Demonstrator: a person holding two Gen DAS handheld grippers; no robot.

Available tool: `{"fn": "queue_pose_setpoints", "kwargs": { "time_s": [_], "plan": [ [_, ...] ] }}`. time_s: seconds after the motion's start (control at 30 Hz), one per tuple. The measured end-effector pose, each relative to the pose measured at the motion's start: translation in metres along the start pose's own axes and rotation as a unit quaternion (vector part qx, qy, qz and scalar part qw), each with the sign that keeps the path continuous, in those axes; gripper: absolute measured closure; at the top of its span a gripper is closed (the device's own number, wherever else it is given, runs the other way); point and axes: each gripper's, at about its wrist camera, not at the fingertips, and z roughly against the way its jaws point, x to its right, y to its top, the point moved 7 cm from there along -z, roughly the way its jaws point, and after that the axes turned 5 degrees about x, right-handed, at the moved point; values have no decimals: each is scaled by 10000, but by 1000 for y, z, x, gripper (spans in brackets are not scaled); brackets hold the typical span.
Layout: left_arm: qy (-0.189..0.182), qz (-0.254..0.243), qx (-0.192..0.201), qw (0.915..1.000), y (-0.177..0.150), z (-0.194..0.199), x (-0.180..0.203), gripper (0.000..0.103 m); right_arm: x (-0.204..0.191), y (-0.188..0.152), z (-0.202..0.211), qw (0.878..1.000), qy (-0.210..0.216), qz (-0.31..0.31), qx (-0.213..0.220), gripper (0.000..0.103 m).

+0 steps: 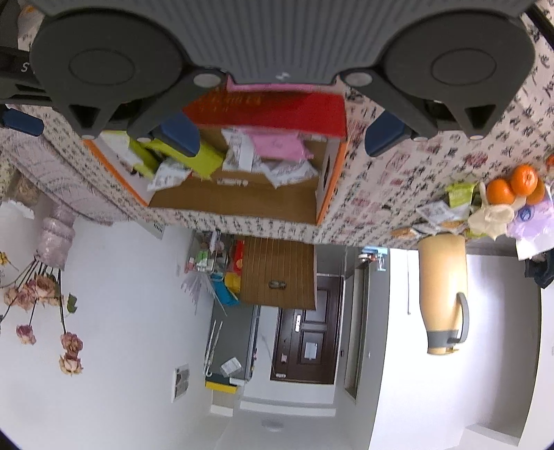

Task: Organize snacks
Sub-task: 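Move both open grippers back over the snack pile, then grasp a white printed sachet with the right gripper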

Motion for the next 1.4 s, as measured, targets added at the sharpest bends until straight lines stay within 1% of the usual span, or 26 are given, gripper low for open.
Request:
{"fn": "queue_pose_setpoints", "kwargs": {
  "time_s": [0.47,0.8,0.9,1.13,1.27,1.3,1.4],
  "plan": [
    [-206,-244,-575,9978,-60,12,-6,0,2,-59,18,9981,43,87,-604,0],
    [-265,-281,-825,9958,-89,1,-12,0,4,-82,16,9955,79,183,-925,0],
    [-303,-282,-856,9955,-92,-1,-11,0,2,-84,11,9946,90,252,-999,0],
    [-348,-222,-897,9951,-94,-3,-12,0,-6,-87,2,9912,265,459,-1216,0],
    [-341,-209,-899,9951,-94,-3,-12,0,-7,-91,-4,9877,414,415,-1451,0],
    [-344,-196,-909,9951,-95,-4,-12,0,-7,-91,-5,9871,432,382,-1493,2],
    [-342,-174,-932,9949,-95,-5,-12,0,-6,-92,-5,9871,420,369,-1499,3]
  ]
}}
